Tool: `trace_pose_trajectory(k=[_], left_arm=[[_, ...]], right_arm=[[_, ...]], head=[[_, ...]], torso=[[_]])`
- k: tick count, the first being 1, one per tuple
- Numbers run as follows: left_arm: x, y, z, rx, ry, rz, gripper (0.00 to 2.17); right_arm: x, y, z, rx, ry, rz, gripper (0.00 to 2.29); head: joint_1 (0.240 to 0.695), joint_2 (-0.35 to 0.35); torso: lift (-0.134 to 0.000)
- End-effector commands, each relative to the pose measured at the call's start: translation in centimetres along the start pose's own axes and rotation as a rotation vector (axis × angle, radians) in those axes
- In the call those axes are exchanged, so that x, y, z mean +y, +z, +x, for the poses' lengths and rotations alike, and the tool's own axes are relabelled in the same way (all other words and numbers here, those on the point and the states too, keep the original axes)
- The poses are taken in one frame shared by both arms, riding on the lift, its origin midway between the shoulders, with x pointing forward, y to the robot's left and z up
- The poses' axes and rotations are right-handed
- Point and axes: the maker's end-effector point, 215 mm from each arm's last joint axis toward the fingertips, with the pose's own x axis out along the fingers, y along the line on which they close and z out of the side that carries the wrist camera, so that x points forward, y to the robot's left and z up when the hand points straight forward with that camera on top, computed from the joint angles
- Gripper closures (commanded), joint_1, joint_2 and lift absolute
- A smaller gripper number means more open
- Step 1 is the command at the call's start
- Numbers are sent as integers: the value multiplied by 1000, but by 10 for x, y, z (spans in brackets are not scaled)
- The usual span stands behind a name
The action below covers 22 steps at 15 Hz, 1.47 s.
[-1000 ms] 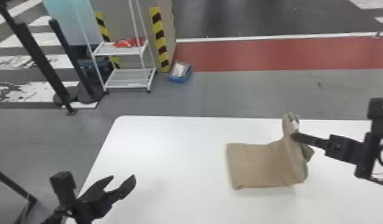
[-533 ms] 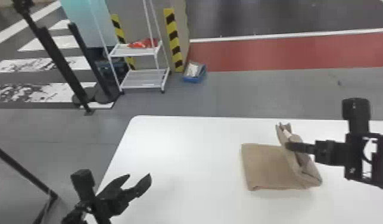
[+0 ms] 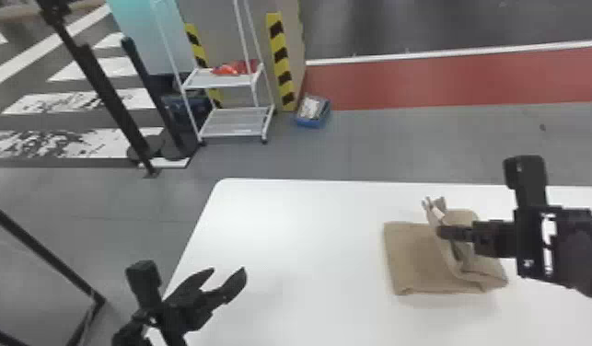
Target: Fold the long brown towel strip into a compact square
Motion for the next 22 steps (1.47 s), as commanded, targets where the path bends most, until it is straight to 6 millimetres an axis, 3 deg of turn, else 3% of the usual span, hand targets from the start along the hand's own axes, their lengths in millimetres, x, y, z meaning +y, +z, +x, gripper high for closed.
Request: trace_pose_trajectory(k=[1,10,13,16,20,22], left_arm=[[0,0,0,0,0,0,80],[0,-1,2,-1,-3,-3,80],[0,-1,1,-1,-2,-4,80],[1,-1,0,-3,-4,-6,80],[3,-1,-3,-6,-2,-10,80],[3,0,-3,-7,-3,-12,80]], right_arm=[[13,-5,10,24,11,-25,1224],[36,-21,54,38,-9,-142,1062],[38,-27,68,34,-7,-171,525],[38,-34,74,42,-1,-176,181],[43,-29,72,-4,25,-157,181],[43,-28,64,-37,46,-123,387]], head=[[695,248],[695,294],[695,305],[695,314],[695,323],[695,325]], torso=[[0],[0],[0],[0],[0],[0]])
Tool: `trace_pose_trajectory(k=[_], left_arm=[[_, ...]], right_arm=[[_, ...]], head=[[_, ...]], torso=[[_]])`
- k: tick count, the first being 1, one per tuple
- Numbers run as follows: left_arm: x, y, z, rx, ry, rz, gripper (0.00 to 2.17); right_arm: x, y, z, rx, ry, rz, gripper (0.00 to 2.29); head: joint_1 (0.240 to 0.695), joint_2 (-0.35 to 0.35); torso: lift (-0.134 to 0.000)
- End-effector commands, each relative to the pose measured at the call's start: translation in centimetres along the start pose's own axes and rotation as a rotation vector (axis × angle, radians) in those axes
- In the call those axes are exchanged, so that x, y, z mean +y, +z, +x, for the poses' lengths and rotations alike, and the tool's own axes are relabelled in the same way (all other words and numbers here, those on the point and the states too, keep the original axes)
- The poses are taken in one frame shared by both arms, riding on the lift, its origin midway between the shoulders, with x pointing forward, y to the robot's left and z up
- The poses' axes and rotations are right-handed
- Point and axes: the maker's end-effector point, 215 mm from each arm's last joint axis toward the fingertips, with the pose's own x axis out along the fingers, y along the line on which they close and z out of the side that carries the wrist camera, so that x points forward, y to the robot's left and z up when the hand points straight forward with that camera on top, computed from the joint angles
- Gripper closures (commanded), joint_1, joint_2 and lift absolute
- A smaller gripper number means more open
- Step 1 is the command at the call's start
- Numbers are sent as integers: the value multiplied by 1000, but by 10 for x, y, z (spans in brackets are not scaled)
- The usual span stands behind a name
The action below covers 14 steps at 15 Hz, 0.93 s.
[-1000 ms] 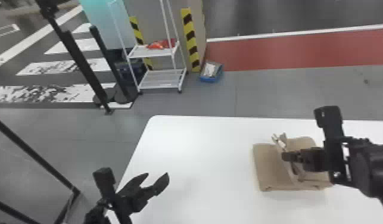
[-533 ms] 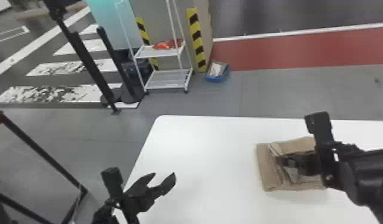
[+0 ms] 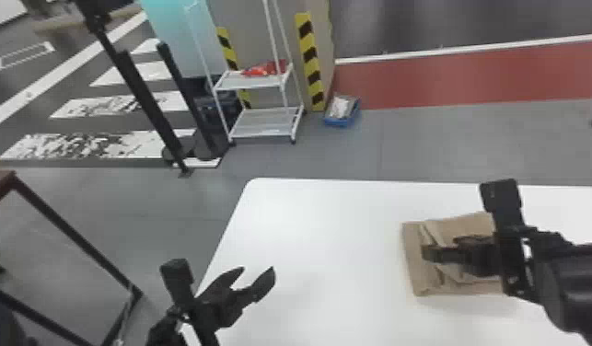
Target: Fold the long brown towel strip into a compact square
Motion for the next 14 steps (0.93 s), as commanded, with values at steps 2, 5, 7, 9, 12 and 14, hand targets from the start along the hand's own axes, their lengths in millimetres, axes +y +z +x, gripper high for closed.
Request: trace_pose_trajectory(k=[2,5,7,9,12,14], left_arm=[[1,1,0,-2,1,1,80],[2,1,0,-2,2,4,80],[2,2,0,-3,1,4,80],[3,1,0,1,3,3,80],[4,2,1,-2,4,5,80],[5,1,0,-2,6,3,80]], right_arm=[[-9,12,-14,-87,5,51,505],[-30,11,-21,-100,-25,90,1146],[-37,11,-21,-87,-53,89,1720],[-39,5,-13,-47,-66,59,1720],[-19,-14,7,33,-44,-6,1720],[-11,-23,17,61,-36,-37,1720]], head=[[695,327],[695,309],[695,295],[695,284],[695,292],[695,307]], torso=[[0],[0],[0],[0],[0],[0]])
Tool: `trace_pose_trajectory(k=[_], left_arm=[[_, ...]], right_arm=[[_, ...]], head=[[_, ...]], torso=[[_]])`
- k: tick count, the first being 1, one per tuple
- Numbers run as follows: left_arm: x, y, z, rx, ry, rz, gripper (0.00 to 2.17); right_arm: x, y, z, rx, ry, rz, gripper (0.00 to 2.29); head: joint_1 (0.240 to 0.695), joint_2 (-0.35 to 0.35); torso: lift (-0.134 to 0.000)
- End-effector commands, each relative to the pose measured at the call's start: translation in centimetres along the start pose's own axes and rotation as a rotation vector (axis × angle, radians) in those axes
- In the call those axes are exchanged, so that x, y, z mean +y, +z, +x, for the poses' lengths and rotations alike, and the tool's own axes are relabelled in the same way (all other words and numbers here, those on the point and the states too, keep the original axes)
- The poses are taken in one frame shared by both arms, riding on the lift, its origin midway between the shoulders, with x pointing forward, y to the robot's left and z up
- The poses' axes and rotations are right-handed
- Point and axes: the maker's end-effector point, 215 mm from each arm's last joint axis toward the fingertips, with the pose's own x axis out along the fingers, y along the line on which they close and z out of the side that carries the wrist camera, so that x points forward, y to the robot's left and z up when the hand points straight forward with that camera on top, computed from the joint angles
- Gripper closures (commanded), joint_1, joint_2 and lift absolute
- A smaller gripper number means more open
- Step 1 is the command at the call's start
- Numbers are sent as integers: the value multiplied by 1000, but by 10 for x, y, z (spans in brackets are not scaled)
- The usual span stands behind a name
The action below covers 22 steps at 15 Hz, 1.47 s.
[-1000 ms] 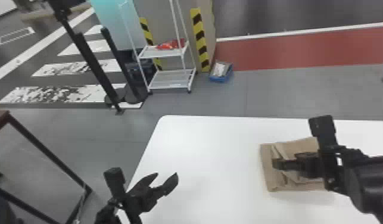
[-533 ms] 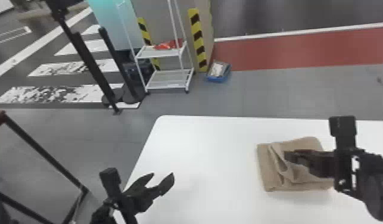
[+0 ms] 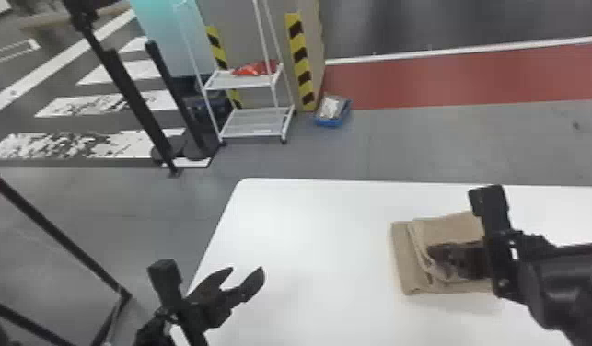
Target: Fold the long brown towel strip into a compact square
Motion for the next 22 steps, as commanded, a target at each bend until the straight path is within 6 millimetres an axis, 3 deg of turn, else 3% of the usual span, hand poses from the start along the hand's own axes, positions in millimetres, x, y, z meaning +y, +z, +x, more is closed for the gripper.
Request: trace_pose_trajectory(k=[1,8,11,13,17,19,22], left_arm=[[3,1,-1,-9,5,4,80],[4,3,-1,-9,6,9,80],[4,3,-1,-9,6,9,80],[5,2,-2,-8,6,8,80],[5,5,-1,-11,5,9,80],[4,5,0,-12,5,9,80],[5,5,0,-10,5,9,80]], right_arm=[[12,-5,10,23,15,-41,1720],[49,-18,14,31,126,-77,1720],[57,-39,6,107,159,-45,1720],[61,-62,-5,195,171,-33,1720],[52,-47,-27,128,172,17,1720],[43,-43,-50,101,185,94,1720],[27,-57,-89,141,217,234,1717]], head=[[695,313],[695,350],[695,350],[695,350],[695,350],[695,350],[695,350]], torso=[[0],[0],[0],[0],[0],[0],[0]])
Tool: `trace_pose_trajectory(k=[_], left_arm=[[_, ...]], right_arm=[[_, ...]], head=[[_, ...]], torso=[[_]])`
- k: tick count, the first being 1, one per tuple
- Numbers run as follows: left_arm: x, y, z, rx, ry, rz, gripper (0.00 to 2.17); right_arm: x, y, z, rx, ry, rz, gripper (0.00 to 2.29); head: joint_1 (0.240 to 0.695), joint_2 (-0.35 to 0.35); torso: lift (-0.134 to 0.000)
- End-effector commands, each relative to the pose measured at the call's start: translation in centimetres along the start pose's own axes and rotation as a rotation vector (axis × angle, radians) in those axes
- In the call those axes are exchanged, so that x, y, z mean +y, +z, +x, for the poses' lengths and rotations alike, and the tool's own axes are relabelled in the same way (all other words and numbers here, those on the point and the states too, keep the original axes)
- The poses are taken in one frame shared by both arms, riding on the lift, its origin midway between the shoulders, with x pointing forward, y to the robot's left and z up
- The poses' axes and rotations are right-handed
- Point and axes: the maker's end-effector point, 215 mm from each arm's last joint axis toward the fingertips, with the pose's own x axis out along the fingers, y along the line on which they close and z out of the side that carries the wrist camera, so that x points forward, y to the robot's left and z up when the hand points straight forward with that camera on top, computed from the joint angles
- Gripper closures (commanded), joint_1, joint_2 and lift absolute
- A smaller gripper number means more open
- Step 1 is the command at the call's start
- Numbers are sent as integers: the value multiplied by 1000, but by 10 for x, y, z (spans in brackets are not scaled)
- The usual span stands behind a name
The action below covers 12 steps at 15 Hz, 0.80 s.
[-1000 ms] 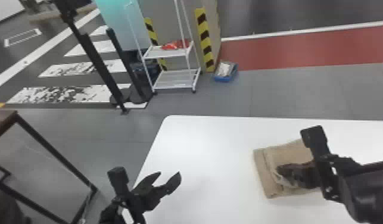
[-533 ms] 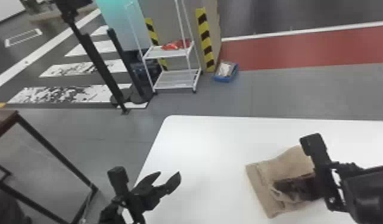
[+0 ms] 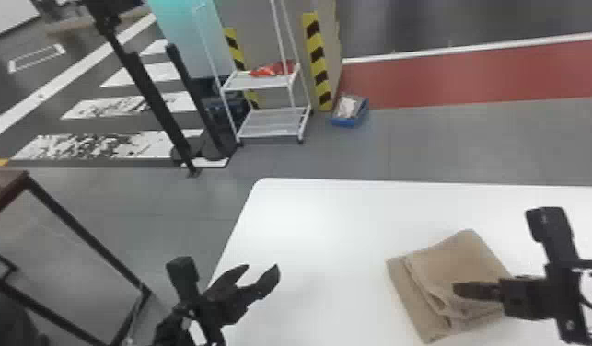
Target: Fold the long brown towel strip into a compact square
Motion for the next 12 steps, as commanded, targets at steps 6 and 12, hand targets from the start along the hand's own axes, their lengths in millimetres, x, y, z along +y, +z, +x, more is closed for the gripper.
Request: trace_pose_trajectory(k=[6,12], left_arm=[[-1,2,2,-2,-3,0,80],[-1,1,-1,0,-2,2,80]], right_arm=[[-47,-50,-83,97,-32,285,1720],[-60,-39,-48,206,-117,216,1717]], head=[[695,294],[695,253]], torso=[[0],[0]])
